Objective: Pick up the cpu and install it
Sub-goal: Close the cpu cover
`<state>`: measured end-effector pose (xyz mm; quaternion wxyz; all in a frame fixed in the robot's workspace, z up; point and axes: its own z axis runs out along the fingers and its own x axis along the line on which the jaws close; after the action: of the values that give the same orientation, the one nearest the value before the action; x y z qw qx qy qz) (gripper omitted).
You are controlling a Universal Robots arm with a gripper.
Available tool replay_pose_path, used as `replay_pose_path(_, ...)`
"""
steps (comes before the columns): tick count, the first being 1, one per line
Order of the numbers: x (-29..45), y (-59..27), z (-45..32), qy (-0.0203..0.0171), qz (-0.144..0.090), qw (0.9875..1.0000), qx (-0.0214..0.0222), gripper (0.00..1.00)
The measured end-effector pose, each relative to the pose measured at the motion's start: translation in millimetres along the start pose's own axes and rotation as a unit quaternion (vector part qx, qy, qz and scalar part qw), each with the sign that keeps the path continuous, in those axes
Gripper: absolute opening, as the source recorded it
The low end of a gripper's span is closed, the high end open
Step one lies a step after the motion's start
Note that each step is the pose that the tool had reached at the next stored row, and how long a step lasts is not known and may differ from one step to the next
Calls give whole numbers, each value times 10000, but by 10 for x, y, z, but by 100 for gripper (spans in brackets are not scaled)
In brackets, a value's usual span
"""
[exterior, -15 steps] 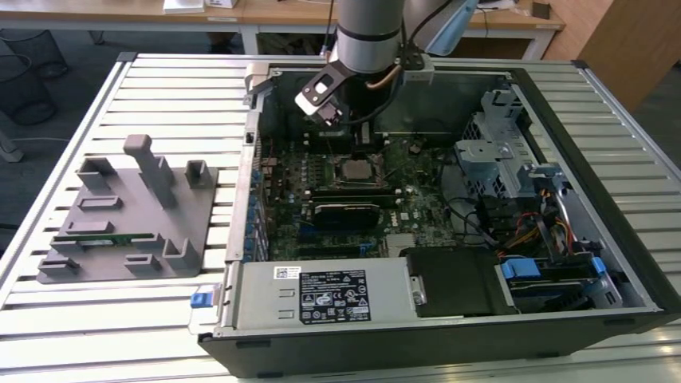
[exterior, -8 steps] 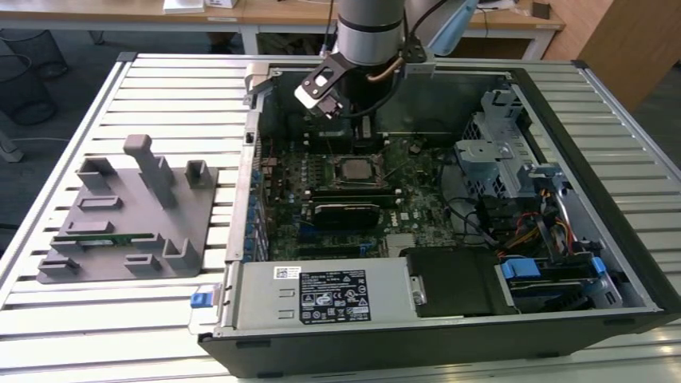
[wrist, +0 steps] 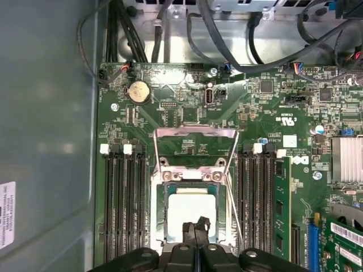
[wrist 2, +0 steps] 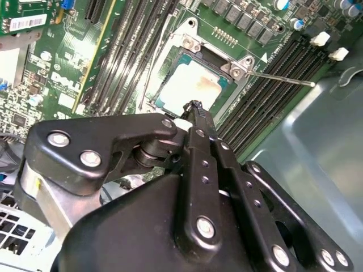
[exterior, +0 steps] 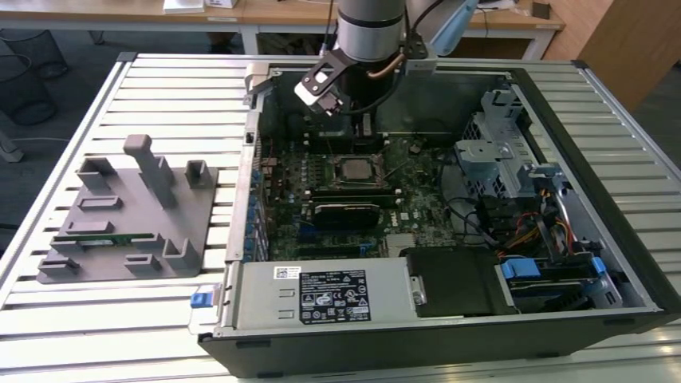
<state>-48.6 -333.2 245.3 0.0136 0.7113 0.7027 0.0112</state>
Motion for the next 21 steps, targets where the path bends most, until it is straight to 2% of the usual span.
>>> replay_pose_path(4,-17,9,-13,2,0,10000,1,11)
replay_pose_path(6,-17,12,-69,10,1,10000,0,11)
replay_pose_path(9,-18,17,-201,12,0,10000,0,11)
replay_pose_path(11,-18,31,-232,14,-1,10000,0,11)
replay_pose_path(14,-17,116,-229,24,0,10000,0,11)
replay_pose_path(21,-13,421,-218,30,1,10000,2,11)
